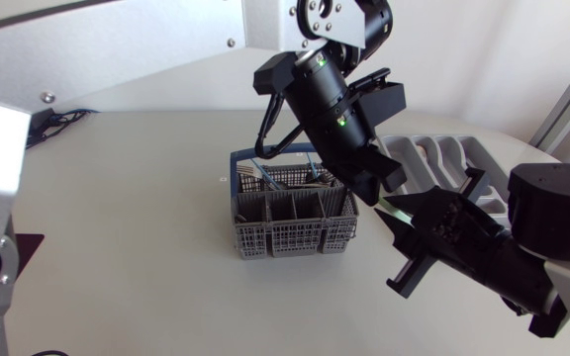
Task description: Sort the cutlery from the basket into the organizer compartments.
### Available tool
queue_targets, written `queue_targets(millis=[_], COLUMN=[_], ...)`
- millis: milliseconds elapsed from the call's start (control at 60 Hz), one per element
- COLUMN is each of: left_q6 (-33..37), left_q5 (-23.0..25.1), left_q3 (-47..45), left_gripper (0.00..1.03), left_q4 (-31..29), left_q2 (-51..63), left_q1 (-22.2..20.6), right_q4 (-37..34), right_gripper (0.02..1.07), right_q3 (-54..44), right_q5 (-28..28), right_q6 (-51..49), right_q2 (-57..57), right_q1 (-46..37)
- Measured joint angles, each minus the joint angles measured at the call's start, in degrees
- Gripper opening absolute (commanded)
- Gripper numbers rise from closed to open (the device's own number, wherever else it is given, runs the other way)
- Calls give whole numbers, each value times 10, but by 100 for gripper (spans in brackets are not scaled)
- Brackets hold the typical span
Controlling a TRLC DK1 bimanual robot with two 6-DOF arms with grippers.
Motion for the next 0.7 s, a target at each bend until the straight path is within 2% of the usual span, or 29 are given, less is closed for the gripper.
queue_targets(millis=[317,483,633,700], left_q6=[-6,-6,-6,-8], left_q5=[16,25,27,30], left_q3=[2,2,2,2], left_gripper=[3,4,17,29], left_q4=[-5,-10,-11,-10], left_q2=[4,4,5,5], left_q1=[1,4,5,6], right_q4=[6,6,5,5], right_gripper=[13,11,11,11], right_q3=[16,17,17,17], right_q5=[11,11,10,9], right_q6=[-3,-8,-10,-9], right_q2=[28,32,32,32], right_q1=[13,15,15,15])
